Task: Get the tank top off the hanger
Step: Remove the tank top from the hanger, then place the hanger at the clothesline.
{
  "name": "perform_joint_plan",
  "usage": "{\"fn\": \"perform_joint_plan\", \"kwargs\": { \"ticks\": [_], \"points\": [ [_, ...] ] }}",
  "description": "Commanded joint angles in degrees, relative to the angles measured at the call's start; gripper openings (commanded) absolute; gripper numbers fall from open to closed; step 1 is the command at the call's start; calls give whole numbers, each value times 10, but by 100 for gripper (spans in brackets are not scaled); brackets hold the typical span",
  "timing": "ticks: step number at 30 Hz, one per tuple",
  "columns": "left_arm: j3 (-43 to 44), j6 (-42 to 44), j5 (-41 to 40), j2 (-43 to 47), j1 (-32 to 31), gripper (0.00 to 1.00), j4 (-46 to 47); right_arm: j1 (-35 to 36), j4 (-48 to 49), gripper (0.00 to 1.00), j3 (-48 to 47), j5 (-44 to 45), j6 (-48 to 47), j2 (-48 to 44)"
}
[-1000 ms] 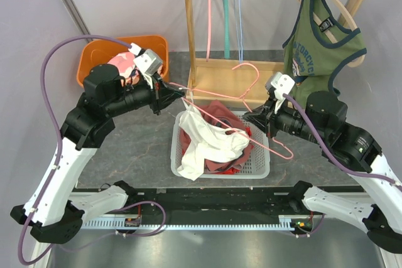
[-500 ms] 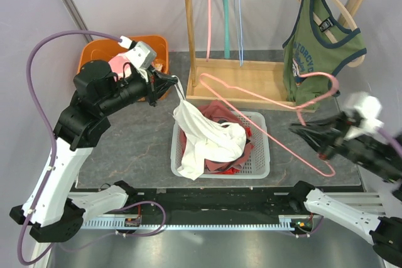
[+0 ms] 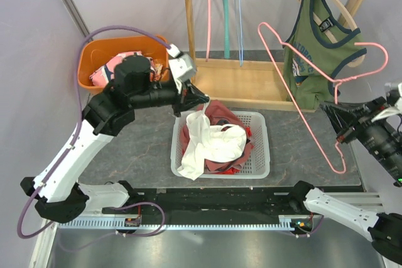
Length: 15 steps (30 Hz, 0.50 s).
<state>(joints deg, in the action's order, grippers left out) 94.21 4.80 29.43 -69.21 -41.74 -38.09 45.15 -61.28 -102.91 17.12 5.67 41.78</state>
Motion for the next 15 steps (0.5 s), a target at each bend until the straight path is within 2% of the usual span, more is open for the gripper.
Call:
{"fn": "perform_joint_plan", "kwargs": {
  "ticks": [1,5,9,11,13,14,15],
  "points": [
    [-89,108,-108,0,-56,2,-47,-1,-9,0,-40,118,36,46],
    [-175,130,-123,-11,-64,2,-66,-1,-10,0,-55,144,42,87],
    [-228,142,-121,-8,-64,17,-44,-1,-10,0,-73,159,38,123],
    [-244,142,-120,-10,-64,21,-37,-1,-11,0,-90,171,38,144],
    [-261,144,-127,-16,-64,35,-33,0,-11,0,-100,183,37,157],
    [-266,147,-130,-20,-64,39,-28,-1,-11,0,-103,183,37,170],
    [-271,151,-133,-22,-64,51,-28,-1,-11,0,-105,182,41,177]
  ]
}}
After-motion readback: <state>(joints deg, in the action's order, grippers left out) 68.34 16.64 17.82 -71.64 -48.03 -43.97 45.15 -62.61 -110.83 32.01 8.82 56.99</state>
